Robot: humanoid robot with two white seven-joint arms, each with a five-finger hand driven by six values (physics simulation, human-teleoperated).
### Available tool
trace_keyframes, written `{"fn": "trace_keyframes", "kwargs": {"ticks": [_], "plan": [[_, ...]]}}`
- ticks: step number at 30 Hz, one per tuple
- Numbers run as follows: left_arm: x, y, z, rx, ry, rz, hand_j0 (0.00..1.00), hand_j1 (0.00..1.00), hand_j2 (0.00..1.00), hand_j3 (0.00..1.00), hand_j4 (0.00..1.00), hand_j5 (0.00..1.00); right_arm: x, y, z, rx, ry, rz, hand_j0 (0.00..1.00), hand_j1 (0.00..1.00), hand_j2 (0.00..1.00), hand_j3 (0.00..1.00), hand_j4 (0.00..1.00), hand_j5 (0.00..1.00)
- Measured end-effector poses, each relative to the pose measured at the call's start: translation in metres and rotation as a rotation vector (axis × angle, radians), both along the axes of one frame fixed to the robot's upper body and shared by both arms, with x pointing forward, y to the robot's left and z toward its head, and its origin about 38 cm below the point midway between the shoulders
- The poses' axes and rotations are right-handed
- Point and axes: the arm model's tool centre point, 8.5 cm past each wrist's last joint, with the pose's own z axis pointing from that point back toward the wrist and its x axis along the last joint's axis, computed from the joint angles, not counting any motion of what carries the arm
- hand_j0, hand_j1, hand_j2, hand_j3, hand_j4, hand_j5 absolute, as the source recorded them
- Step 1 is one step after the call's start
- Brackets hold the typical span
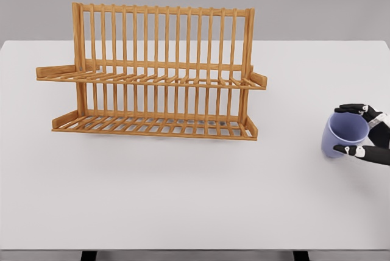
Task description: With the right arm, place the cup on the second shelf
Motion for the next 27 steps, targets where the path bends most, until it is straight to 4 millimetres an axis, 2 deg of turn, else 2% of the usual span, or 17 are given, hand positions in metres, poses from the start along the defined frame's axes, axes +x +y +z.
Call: {"fn": "trace_keyframes", "kwargs": {"ticks": [13,21,27], "plan": [[0.0,0.0,0.0,0.0,0.001,0.0,1.0,1.0,1.0,1.0,1.0,1.0,0.019,0.014,0.032,-0.006,-0.096,0.043,0.61,0.61,0.61,0.61,0.61,0.61],[0.0,0.0,0.0,0.0,0.0,0.0,1.0,1.0,1.0,1.0,1.0,1.0,0.022,0.016,0.036,-0.007,-0.109,0.048,0.61,0.61,0.61,0.61,0.61,0.61],[0.0,0.0,0.0,0.0,0.0,0.0,1.0,1.0,1.0,1.0,1.0,1.0,0.029,0.019,0.048,-0.007,-0.144,0.059,0.61,0.61,0.61,0.61,0.61,0.61]]}}
